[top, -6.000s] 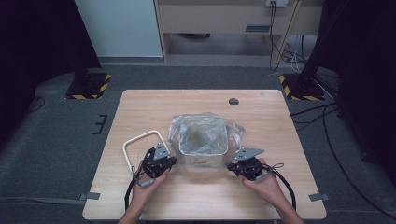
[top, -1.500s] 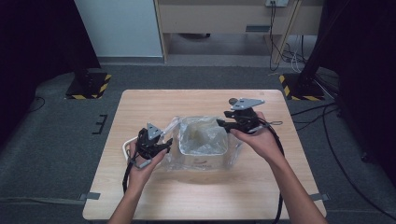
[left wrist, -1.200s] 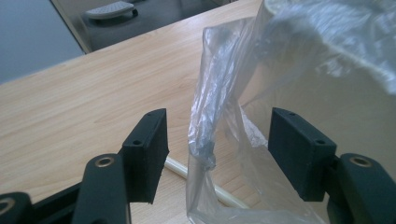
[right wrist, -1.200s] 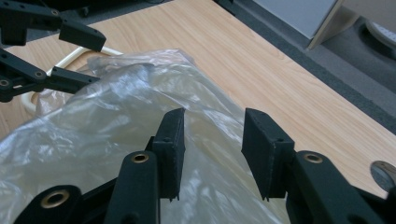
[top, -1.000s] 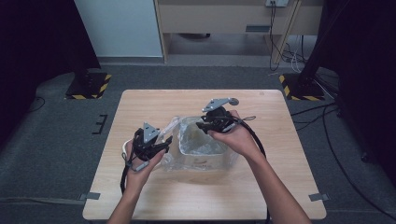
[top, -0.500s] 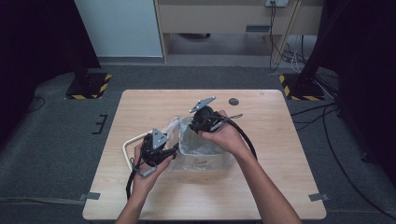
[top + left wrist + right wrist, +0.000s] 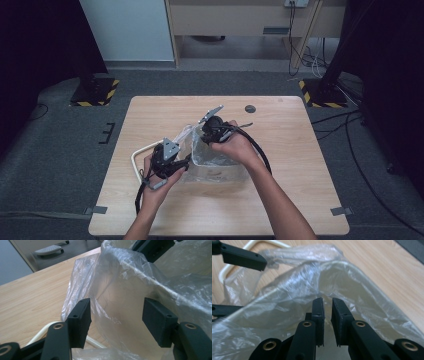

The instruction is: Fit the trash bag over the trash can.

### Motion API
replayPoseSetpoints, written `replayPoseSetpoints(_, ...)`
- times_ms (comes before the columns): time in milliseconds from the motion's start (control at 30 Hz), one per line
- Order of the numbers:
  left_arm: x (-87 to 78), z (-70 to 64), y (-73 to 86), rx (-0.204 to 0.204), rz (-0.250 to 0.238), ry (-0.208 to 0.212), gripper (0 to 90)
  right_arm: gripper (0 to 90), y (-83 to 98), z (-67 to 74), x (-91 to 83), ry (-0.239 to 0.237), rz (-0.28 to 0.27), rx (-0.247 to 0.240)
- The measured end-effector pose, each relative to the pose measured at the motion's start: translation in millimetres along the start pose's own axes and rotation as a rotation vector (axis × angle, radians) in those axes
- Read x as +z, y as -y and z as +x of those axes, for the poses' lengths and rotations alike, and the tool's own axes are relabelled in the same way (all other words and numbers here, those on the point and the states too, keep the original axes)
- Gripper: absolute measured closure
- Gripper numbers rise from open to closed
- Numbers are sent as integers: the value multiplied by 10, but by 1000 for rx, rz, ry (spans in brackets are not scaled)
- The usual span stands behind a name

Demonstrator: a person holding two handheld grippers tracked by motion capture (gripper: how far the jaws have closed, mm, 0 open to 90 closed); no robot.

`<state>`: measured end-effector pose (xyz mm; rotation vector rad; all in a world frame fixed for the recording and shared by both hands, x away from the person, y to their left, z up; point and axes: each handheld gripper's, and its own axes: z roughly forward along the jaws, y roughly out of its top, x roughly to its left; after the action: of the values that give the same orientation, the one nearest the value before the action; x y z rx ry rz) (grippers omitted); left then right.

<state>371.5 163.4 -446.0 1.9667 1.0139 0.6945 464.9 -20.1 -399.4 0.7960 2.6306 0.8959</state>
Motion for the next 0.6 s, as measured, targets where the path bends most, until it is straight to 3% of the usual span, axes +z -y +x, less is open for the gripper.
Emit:
replayPoseSetpoints(433, 9, -5, 11, 10, 8, 0, 398, 758, 20, 30, 301, 3, 90, 16)
replayPoseSetpoints(600, 7, -5, 11, 12, 9, 0, 398, 676, 26, 24, 383, 9, 106, 34)
